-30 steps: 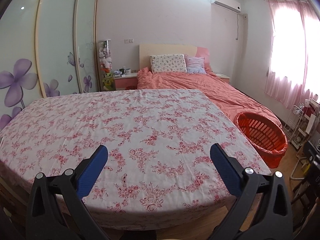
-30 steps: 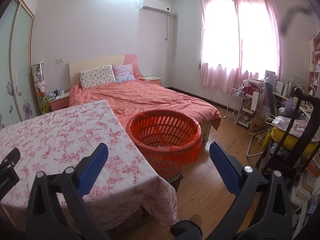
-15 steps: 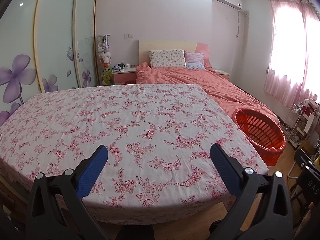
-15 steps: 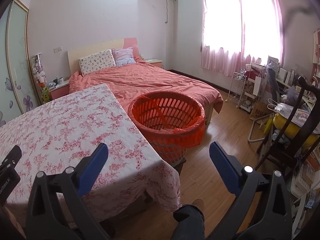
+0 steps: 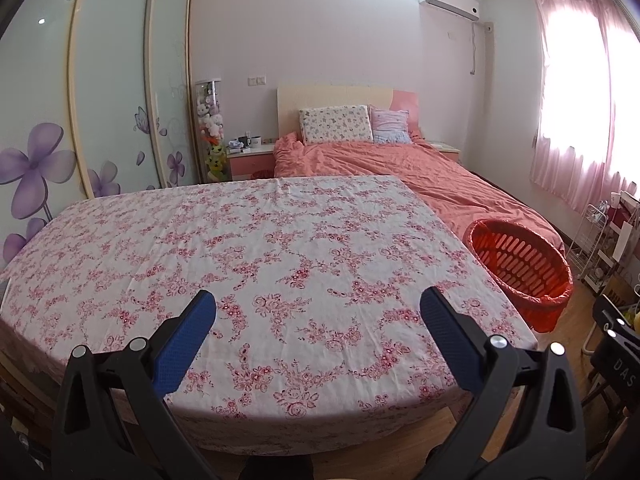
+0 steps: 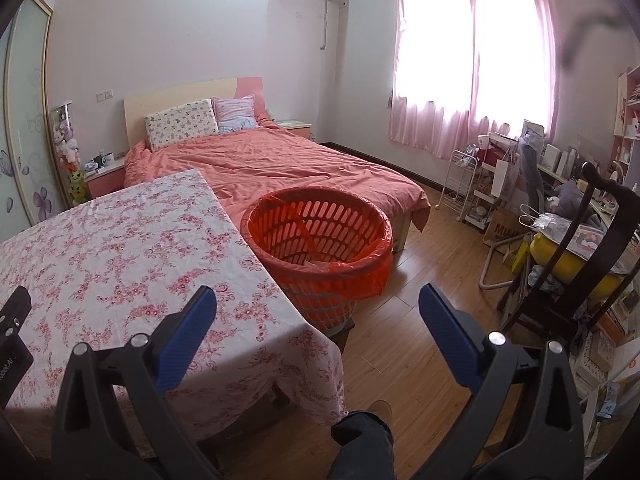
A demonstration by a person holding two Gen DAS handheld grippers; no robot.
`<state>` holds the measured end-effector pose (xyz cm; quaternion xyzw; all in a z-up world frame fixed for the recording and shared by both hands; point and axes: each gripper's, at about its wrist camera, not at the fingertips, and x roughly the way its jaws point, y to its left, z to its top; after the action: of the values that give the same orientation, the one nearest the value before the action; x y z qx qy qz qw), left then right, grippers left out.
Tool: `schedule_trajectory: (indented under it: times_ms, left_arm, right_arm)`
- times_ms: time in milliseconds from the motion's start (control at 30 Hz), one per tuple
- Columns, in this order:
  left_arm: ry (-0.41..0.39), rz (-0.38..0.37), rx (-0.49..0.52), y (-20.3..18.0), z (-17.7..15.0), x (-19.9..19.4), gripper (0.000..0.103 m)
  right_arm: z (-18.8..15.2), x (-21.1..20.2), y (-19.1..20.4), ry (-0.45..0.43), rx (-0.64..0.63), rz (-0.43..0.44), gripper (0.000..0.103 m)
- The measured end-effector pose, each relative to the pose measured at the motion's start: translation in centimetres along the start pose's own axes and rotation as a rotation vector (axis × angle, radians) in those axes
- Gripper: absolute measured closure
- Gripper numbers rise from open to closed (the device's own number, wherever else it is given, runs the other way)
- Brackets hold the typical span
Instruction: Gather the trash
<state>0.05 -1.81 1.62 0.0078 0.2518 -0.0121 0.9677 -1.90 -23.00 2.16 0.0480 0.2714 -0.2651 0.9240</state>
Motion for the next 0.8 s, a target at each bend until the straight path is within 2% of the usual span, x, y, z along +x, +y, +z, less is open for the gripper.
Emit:
schedule_trajectory:
  times_ms: [800]
  left_arm:
    - [-0.003,-0.022,-0.003,-0.28,0.22,-0.43,0.002]
  right_arm:
    - [-0.15,-0.25,0.46,0.006,-0.005,0.022,0.004]
